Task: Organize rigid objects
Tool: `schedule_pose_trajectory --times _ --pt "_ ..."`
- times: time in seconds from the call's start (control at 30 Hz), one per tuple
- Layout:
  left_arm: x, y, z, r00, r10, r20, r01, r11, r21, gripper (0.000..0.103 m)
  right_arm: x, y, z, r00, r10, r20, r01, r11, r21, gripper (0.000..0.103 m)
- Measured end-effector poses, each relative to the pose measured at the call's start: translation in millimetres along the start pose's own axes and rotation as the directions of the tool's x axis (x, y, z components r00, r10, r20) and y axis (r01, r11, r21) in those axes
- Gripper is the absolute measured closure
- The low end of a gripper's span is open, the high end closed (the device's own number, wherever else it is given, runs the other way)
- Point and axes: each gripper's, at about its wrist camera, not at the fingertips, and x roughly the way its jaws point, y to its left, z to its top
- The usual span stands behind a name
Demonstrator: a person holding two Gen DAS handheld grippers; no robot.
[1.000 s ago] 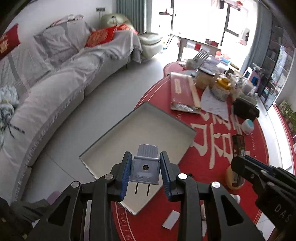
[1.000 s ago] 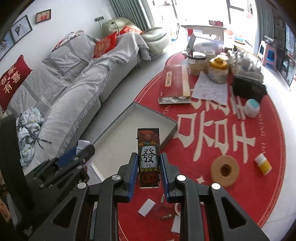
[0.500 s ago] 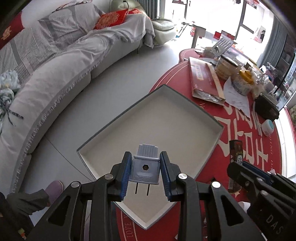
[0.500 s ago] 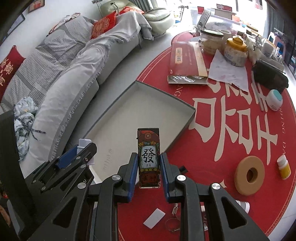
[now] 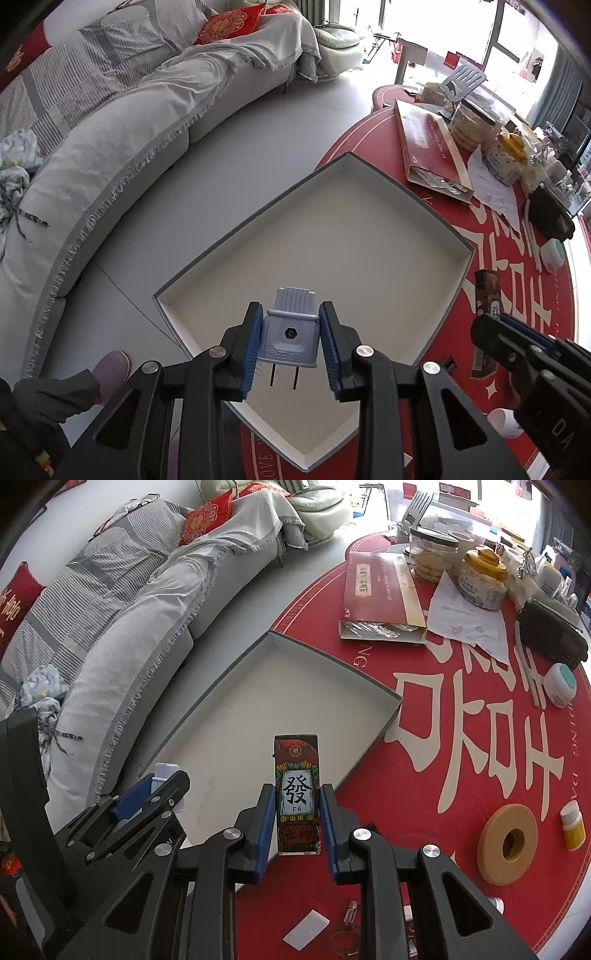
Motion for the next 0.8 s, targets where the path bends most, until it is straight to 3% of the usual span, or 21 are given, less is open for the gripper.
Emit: schedule_pose_trajectory --times 0.8 --pt "18 4 0 0.999 0.015 -0.029 -0.015 1.0 -0.016 0.07 21 -4 7 1.0 -0.006 -0.023 0.006 1.0 0.004 0.078"
